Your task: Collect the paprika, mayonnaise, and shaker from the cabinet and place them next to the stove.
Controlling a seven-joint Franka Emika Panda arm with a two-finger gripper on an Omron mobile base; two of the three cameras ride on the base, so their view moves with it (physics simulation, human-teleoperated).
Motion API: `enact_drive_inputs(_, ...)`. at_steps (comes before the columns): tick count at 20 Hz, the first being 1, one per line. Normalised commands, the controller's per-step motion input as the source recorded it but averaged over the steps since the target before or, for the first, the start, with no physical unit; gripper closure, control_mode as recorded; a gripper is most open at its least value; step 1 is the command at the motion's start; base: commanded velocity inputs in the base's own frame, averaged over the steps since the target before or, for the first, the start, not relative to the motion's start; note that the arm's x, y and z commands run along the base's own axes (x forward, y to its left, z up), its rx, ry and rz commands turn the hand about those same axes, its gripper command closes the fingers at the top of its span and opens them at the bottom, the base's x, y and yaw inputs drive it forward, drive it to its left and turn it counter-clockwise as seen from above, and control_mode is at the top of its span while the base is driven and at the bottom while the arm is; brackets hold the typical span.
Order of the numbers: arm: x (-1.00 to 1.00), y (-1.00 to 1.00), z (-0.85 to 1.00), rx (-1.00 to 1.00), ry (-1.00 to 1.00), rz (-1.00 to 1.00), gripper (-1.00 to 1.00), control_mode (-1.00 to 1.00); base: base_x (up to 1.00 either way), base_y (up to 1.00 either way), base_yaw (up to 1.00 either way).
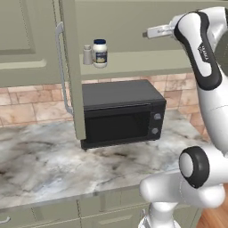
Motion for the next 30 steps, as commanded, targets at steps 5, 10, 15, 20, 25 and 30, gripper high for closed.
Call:
enact_drive_inputs(5,0.34,0.11,-0.06,0.0,-0.06,0.02,-1.0,-1.0,0.0,0.0,0.0)
enact_drive_inputs(10,0.21,0.1,-0.22,0.0,-0.18,0.03,-1.0,-1.0,0.0,0.0,0.0)
enact_drive_inputs(15,0.09,0.13,-0.14,0.0,-0.17,0.03,-1.0,-1.0,0.0,0.0,0.0)
enact_drive_inputs(20,0.08,0.27,0.0,0.0,-0.04,0.01,-1.0,-1.0,0.0,0.0,0.0)
enact_drive_inputs(25,0.18,0.32,0.0,0.0,0.0,0.0,-1.0,-1.0,0.0,0.0,0.0)
enact_drive_inputs(30,0.16,0.24,0.0,0.0,0.0,0.0,-1.0,-1.0,0.0,0.0,0.0)
